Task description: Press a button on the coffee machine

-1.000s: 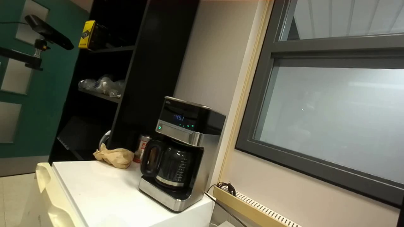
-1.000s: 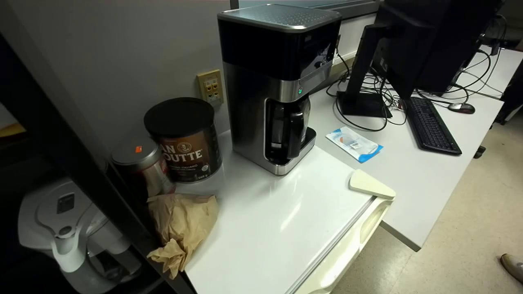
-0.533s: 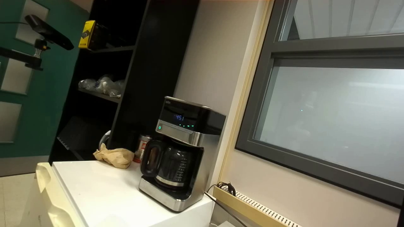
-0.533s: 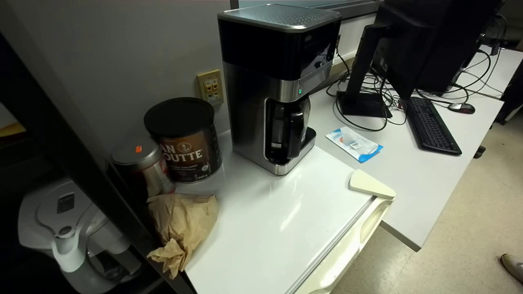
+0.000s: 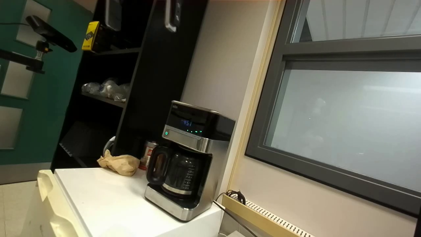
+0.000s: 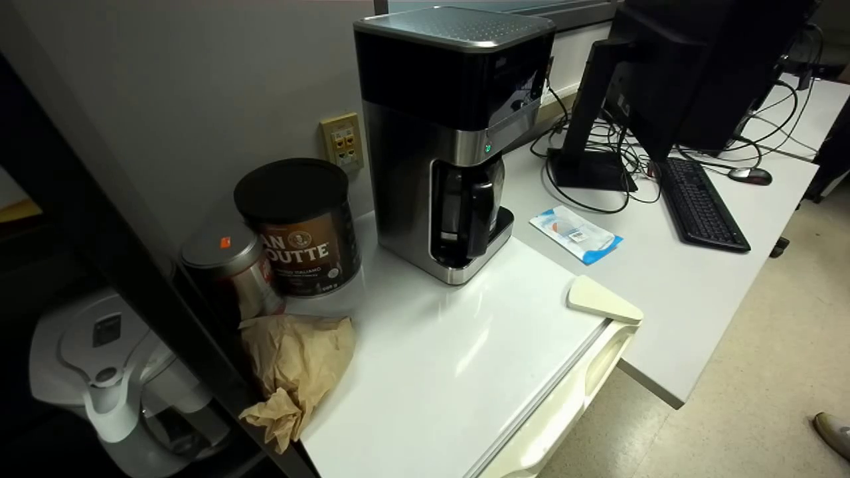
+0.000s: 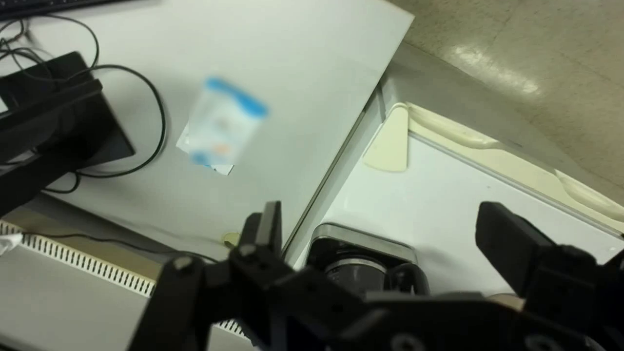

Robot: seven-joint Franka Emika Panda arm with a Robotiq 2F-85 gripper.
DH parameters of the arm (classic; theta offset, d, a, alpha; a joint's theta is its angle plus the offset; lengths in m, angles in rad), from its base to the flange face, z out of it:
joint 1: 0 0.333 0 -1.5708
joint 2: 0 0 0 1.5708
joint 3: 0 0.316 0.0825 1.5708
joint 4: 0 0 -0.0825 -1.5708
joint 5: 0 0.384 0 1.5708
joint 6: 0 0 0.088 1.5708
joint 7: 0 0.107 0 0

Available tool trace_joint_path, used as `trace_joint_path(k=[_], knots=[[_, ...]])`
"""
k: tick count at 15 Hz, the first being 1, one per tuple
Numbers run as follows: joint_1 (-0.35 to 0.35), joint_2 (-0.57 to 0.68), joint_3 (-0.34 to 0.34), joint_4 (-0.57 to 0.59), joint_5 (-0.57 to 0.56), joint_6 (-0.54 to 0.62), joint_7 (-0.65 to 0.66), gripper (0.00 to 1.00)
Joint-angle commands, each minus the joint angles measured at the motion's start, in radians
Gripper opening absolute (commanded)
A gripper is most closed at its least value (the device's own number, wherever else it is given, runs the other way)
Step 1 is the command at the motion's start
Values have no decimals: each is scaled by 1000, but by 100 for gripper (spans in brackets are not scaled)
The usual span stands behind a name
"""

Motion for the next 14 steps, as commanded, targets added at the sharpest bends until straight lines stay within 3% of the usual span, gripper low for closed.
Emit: trace_joint_path(k=[1,4,5,6,14], knots=[[-22,91,31,4,-68,178,3,100],[-35,165,50,8,-134,307,32,100],[-38,191,54,11,-156,346,39,75],[-41,215,59,14,-181,377,47,74],[-45,387,55,67,-442,621,220,14]])
